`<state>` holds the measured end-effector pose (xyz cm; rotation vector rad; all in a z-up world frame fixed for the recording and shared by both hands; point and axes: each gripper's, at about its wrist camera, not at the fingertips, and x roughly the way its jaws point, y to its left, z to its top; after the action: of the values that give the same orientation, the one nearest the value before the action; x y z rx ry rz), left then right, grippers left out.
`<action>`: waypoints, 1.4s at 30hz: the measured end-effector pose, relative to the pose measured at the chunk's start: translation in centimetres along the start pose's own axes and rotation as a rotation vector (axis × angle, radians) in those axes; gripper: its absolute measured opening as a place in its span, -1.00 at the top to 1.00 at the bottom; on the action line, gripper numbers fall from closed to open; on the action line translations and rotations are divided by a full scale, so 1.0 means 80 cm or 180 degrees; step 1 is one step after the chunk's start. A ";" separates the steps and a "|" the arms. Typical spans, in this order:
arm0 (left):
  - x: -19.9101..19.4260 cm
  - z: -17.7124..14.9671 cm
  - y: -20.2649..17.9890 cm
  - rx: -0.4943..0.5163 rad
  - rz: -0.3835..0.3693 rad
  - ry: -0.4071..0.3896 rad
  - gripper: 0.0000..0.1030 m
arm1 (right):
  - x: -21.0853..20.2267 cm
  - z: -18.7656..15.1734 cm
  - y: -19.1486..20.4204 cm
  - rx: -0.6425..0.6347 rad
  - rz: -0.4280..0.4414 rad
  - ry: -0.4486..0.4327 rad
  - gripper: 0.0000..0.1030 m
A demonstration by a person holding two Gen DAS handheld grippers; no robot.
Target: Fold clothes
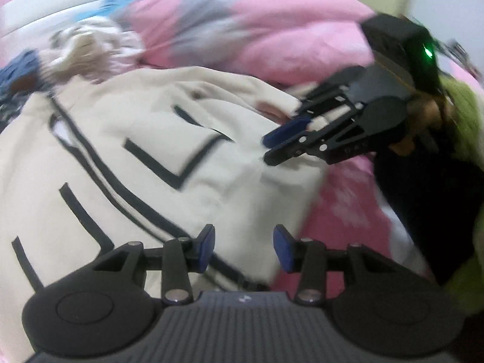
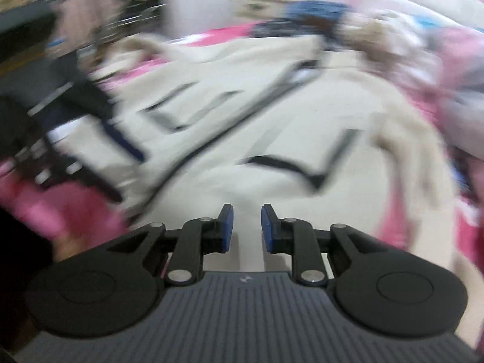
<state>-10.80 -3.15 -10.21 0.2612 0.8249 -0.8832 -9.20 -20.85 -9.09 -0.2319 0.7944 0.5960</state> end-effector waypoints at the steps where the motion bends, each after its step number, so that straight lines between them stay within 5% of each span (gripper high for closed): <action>1: 0.013 0.002 0.001 -0.0077 0.0047 -0.0032 0.15 | 0.007 0.000 -0.010 0.0078 -0.0145 0.0033 0.63; 4: 0.049 -0.005 -0.003 -0.0158 0.0137 0.0091 0.15 | 0.042 -0.027 -0.033 0.0164 -0.0447 0.0657 0.66; 10: 0.059 -0.020 -0.018 -0.0017 0.0249 0.0044 0.03 | 0.004 -0.029 -0.059 0.0641 -0.0444 0.0921 0.67; 16: 0.061 -0.023 -0.024 -0.0112 0.0302 0.0015 -0.05 | 0.012 0.012 -0.099 0.0921 -0.0537 0.0294 0.66; 19: 0.056 -0.027 -0.025 -0.0207 0.0308 -0.0026 -0.06 | 0.055 -0.021 -0.119 0.1027 -0.0648 0.0718 0.64; 23: 0.051 -0.027 -0.016 -0.0454 0.0256 -0.0071 -0.06 | 0.018 -0.042 -0.136 0.1420 -0.0582 0.0668 0.60; 29: 0.044 -0.022 -0.014 -0.0536 0.0294 -0.0095 -0.06 | 0.007 0.010 -0.137 0.1197 -0.0789 0.0226 0.58; 32: 0.048 -0.025 -0.017 -0.0504 0.0334 -0.0078 -0.06 | 0.042 0.047 -0.139 0.0925 -0.0824 0.0046 0.57; 36: 0.048 -0.028 -0.018 -0.0496 0.0345 -0.0101 -0.07 | 0.116 0.058 -0.161 0.0395 -0.1218 0.0309 0.60; 42: 0.047 -0.033 -0.010 -0.0555 0.0251 -0.0152 -0.07 | 0.099 0.037 -0.245 0.1102 -0.1010 0.0273 0.61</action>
<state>-11.48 -4.48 -14.66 0.1187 0.8362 -0.7362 8.33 -32.27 -13.26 -0.0622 0.9076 0.1453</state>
